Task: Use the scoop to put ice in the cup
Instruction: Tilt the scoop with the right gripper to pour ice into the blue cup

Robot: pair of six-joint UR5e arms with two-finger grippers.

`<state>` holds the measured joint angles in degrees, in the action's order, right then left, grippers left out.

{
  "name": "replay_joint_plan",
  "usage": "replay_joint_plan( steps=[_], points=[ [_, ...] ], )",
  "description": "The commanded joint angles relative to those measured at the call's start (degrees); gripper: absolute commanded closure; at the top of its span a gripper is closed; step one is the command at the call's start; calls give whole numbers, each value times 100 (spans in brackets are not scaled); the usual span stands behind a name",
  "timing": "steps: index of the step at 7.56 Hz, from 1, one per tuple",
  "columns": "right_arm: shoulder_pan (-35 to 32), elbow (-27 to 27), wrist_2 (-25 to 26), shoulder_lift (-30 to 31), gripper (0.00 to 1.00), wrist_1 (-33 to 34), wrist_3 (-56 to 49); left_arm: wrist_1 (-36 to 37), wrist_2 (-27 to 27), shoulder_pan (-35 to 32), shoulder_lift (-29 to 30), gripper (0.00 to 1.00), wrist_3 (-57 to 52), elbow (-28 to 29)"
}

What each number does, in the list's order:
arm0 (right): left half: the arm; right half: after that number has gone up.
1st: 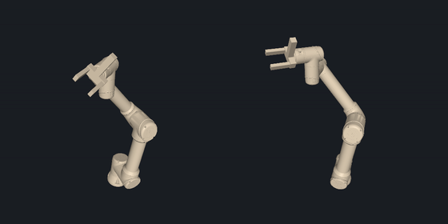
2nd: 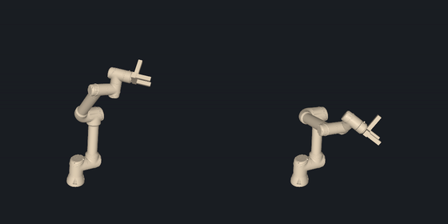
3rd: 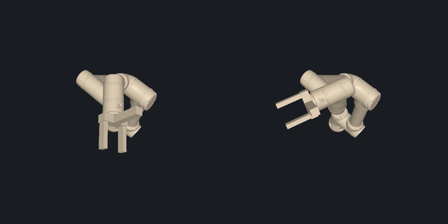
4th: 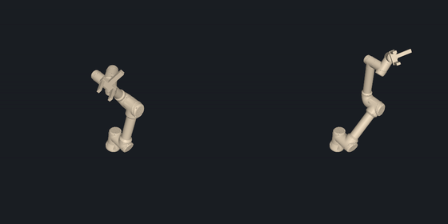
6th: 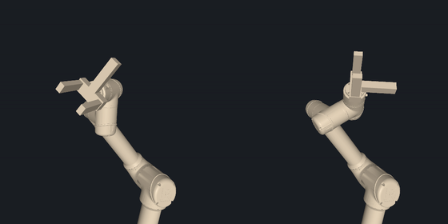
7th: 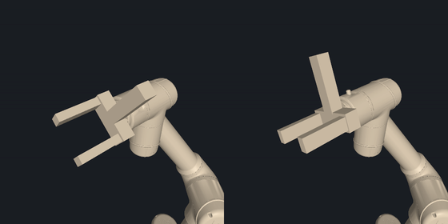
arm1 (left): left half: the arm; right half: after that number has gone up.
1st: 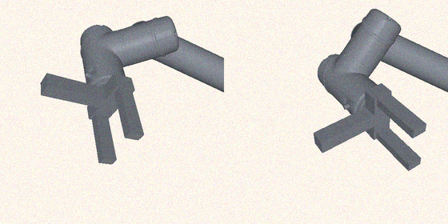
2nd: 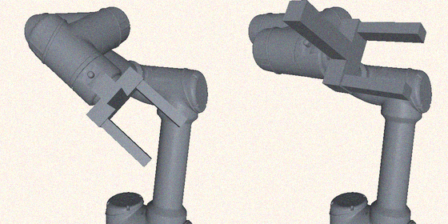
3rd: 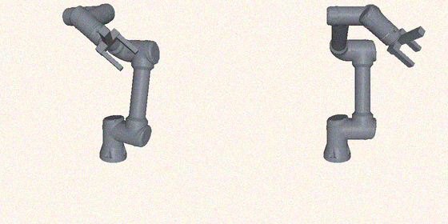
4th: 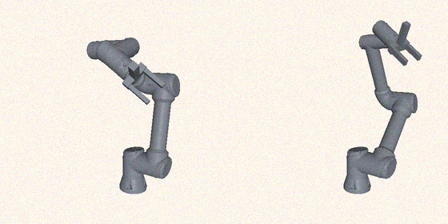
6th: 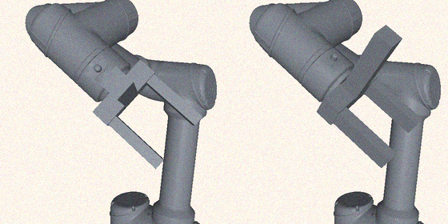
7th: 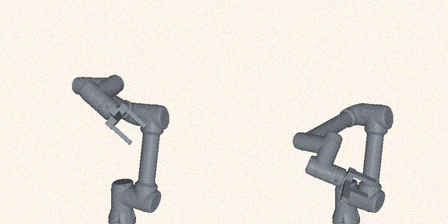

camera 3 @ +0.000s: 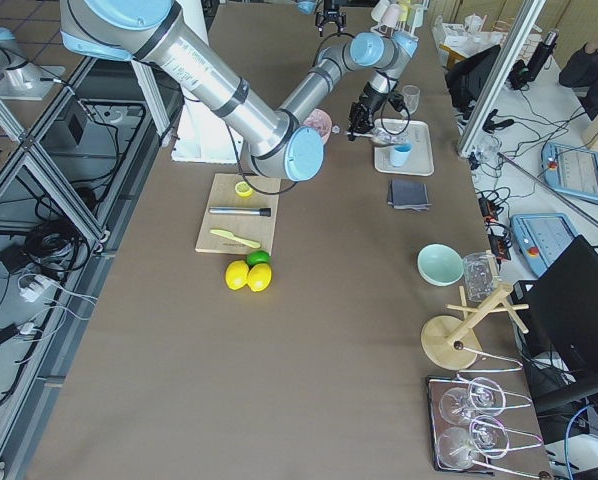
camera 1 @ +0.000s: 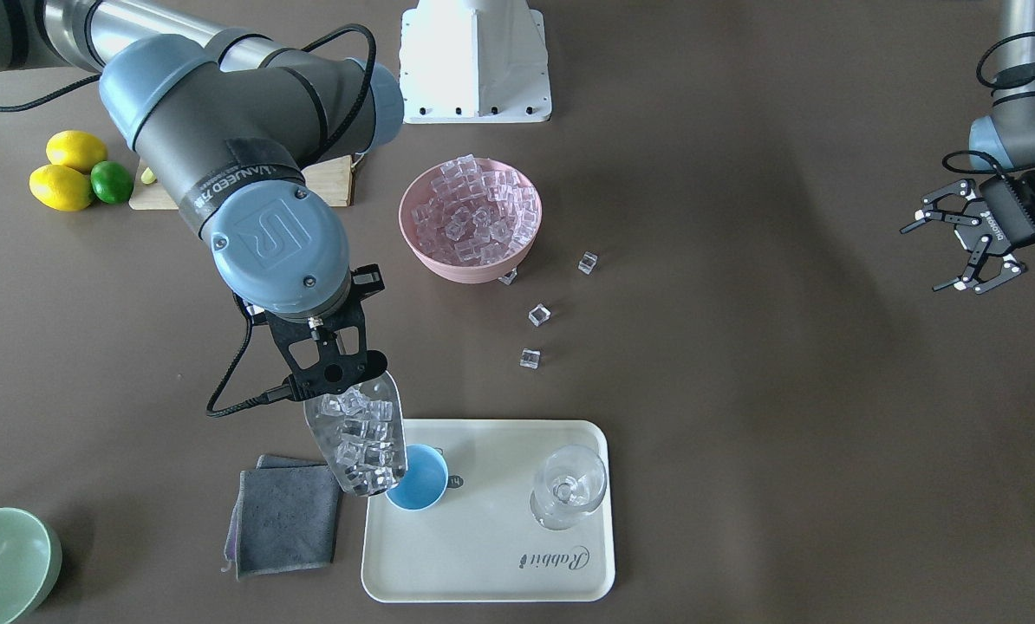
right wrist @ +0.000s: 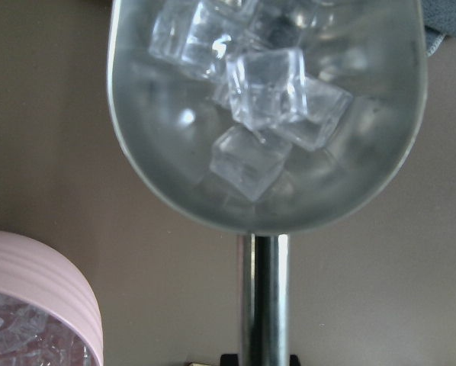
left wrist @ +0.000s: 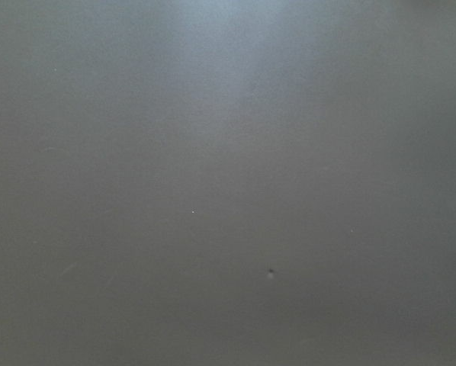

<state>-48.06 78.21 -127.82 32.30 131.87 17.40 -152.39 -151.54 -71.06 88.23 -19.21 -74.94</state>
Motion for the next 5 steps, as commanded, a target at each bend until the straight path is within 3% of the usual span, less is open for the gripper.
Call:
replay_joint_plan(
  steps=[1, 5],
  points=[
    [25, -77, -6, -346, 100, 829, -534, 43, -68, -198, -131, 2, -21, 15],
    [25, -394, 3, -611, 100, 1262, -1239, 51, -86, -277, -166, 2, -56, 15]
  ],
)
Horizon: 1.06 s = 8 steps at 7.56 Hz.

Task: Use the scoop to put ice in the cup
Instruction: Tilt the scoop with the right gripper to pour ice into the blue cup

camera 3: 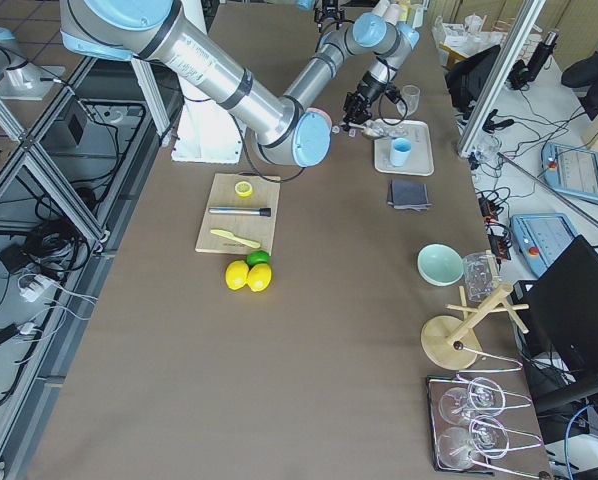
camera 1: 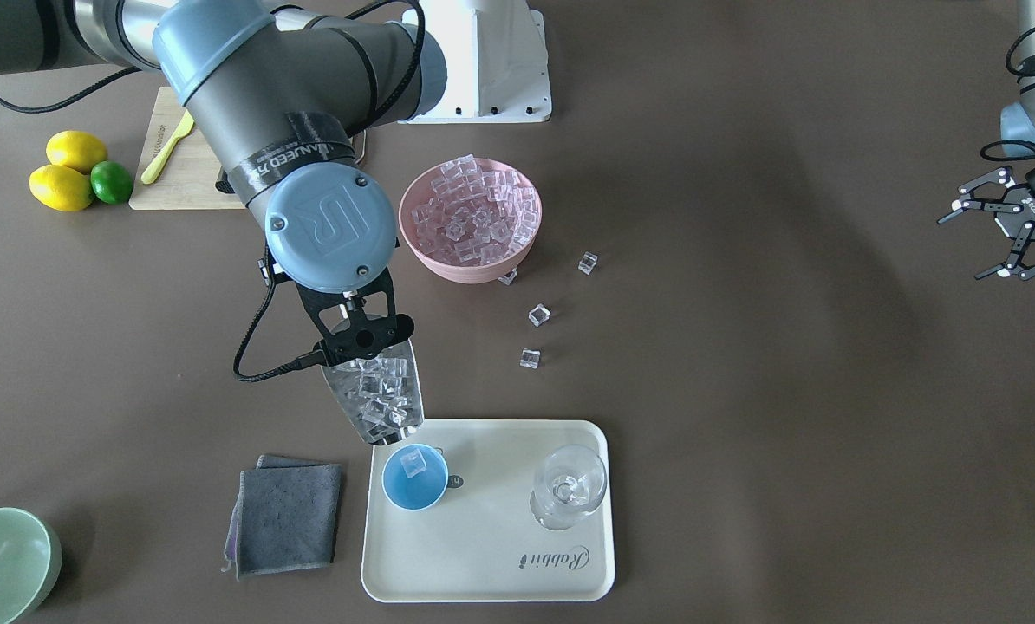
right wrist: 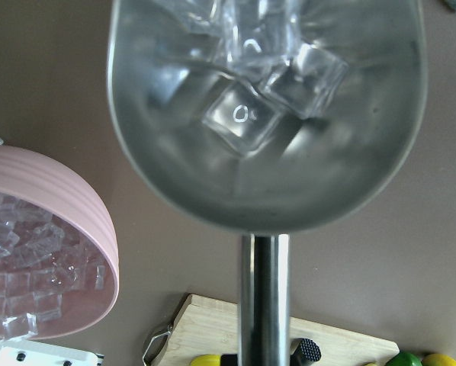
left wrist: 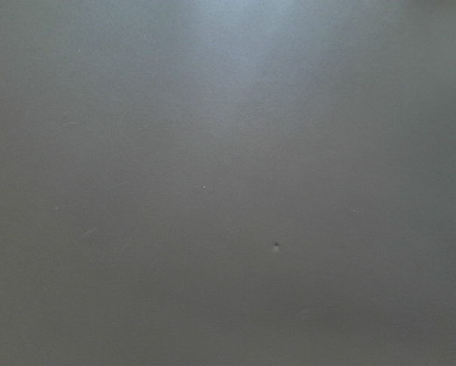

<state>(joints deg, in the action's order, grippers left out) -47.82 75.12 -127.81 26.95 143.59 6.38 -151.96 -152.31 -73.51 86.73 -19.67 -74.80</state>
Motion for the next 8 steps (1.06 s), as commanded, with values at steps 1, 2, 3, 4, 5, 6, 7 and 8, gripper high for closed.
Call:
replay_joint_plan(
  steps=[1, 2, 3, 4, 5, 6, 7, 8],
  points=[
    [1, -94, 2, -76, 100, 99, -137, 9, -10, -76, -42, 2, -11, -8],
    [1, -94, 11, -76, 100, 125, -137, 9, -10, -94, -121, 2, -19, -8],
    [1, -94, 19, -76, 100, 143, -163, 0, -18, -120, -200, 2, -19, -8],
    [1, -94, 28, -67, 100, 143, -207, 9, -10, -172, -218, 2, -11, -8],
    [-8, -94, 28, -67, 100, 143, -208, 52, -1, -251, -218, 2, 7, -17],
    [-8, -94, 28, -67, 100, 143, -216, 140, -1, -296, -227, 2, 7, -43],
    [-8, -94, 28, -67, 100, 143, -216, 236, 17, -366, -227, 2, 33, -26],
    [-8, -94, 28, -67, 100, 143, -225, 385, -18, -401, -227, 2, -19, -104]
  ],
)
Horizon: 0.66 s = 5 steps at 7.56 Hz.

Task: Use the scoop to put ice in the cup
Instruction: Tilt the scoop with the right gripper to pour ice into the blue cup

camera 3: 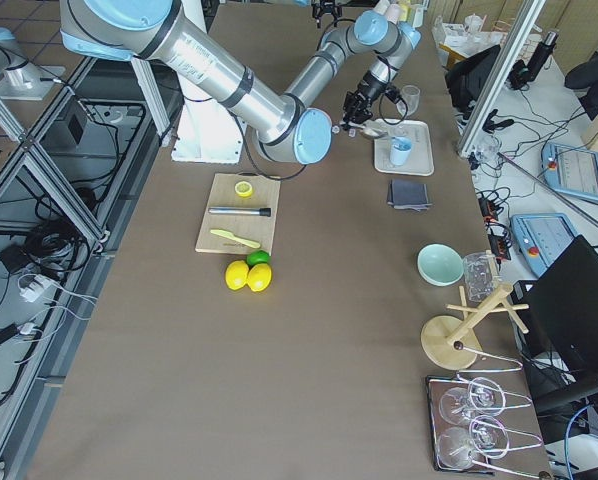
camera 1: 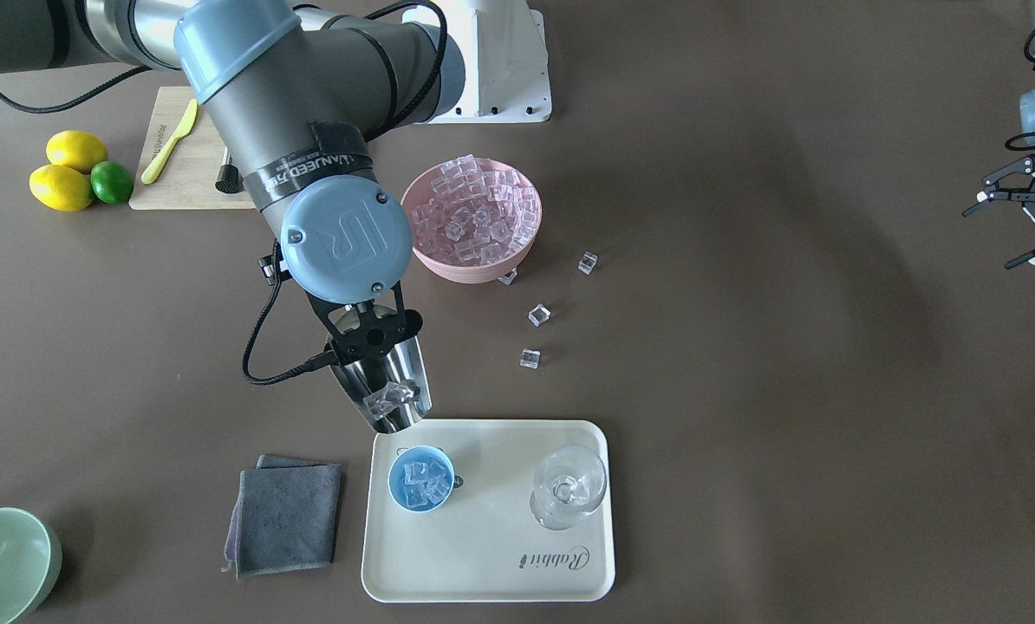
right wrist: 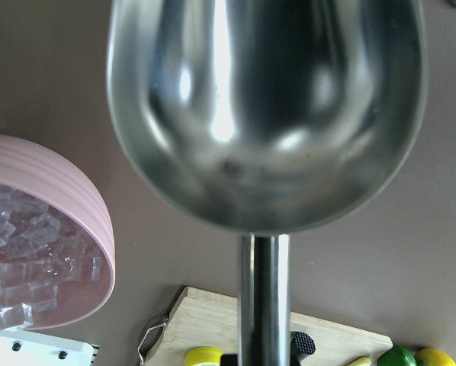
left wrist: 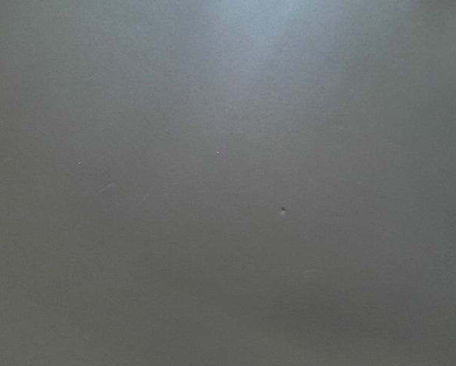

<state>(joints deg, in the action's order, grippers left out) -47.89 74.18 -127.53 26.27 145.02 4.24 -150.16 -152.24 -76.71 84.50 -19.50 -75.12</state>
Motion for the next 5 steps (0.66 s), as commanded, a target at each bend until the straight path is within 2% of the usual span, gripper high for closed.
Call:
replay_joint_plan(
  steps=[1, 5],
  points=[
    [-1, 9, 9, 1, 100, 0, -29, 232, -7, -159, -4, 2, -11, -117],
    [-1, 9, 9, 1, 100, 0, -38, 232, 46, -169, -4, 2, 34, -135]
  ],
)
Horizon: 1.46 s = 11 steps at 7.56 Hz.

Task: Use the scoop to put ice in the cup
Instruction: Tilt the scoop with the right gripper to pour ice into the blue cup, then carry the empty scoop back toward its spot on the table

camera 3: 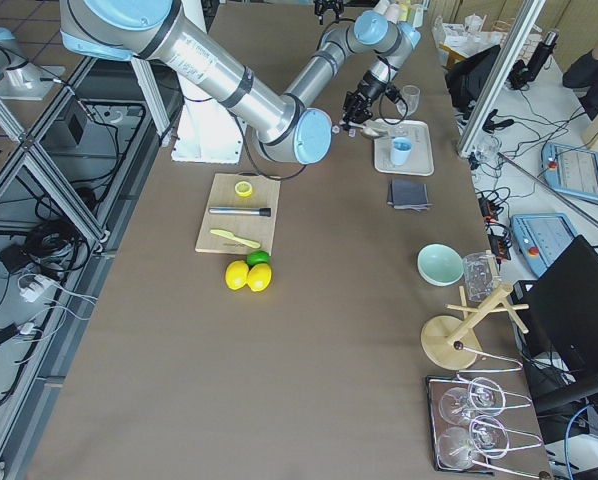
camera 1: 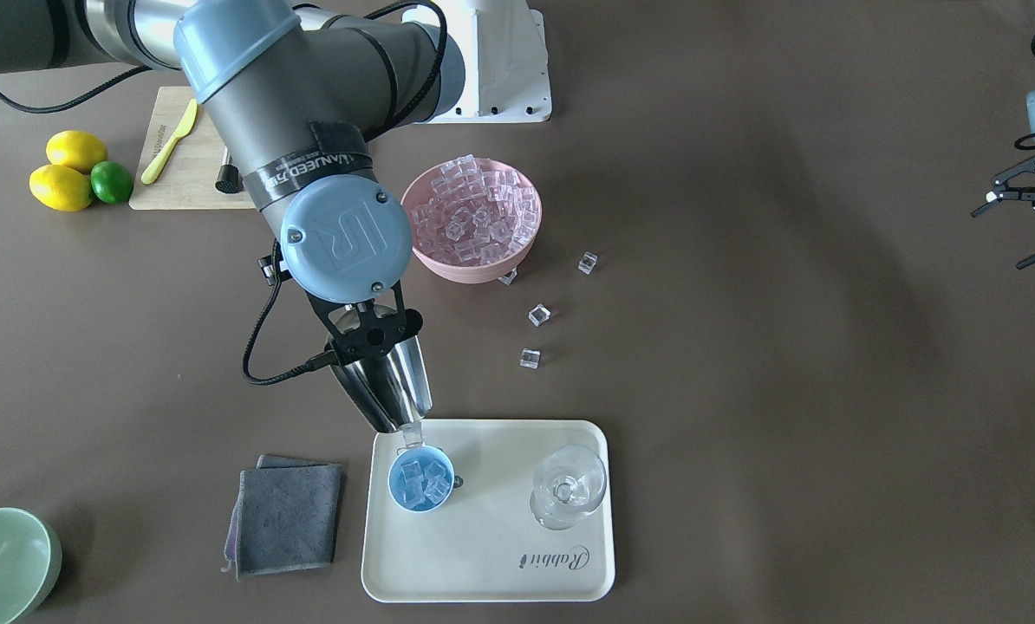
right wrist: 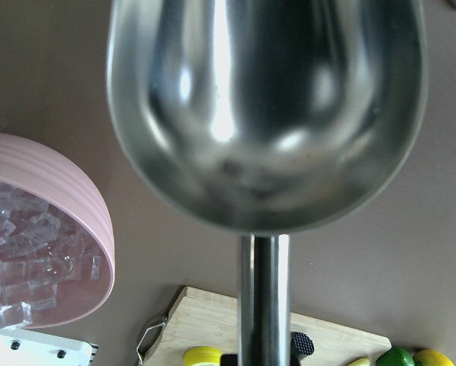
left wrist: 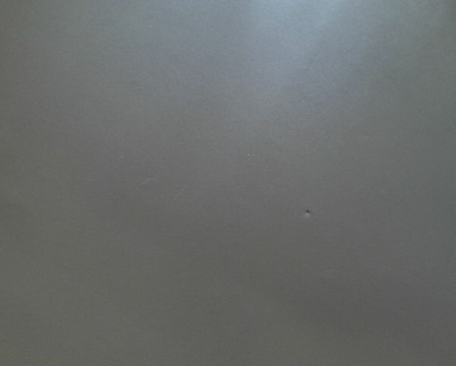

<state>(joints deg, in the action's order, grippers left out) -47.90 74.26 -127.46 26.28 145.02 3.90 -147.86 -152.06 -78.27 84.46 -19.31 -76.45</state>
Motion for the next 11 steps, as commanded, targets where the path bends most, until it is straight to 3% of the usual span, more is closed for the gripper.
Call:
replay_joint_plan(
  steps=[1, 3, 5, 7, 8, 9, 11],
  points=[
    [0, 9, 2, 9, 100, 0, -3, 2, 53, -13, 0, 2, 41, -2],
    [-17, 193, -25, 105, 100, 0, -29, 203, 210, -4, -17, 2, 42, -193],
    [-26, 1400, -33, 848, 100, -9, 49, 931, 395, -13, 9, 2, 15, -379],
    [-26, 2955, -16, 2112, 100, -166, 714, 1799, 677, -21, 0, 2, 50, -590],
    [-35, 3563, -33, 2736, 100, -576, 1014, 2300, 686, -39, 0, 2, 42, -652],
    [-27, 3839, -94, 3203, 100, -1111, 1530, 2792, 730, -204, -17, 2, 50, -687],
    [-79, 3973, -375, 3829, 100, -1938, 2261, 3873, 722, -355, -18, 2, 59, -810]
  ],
)
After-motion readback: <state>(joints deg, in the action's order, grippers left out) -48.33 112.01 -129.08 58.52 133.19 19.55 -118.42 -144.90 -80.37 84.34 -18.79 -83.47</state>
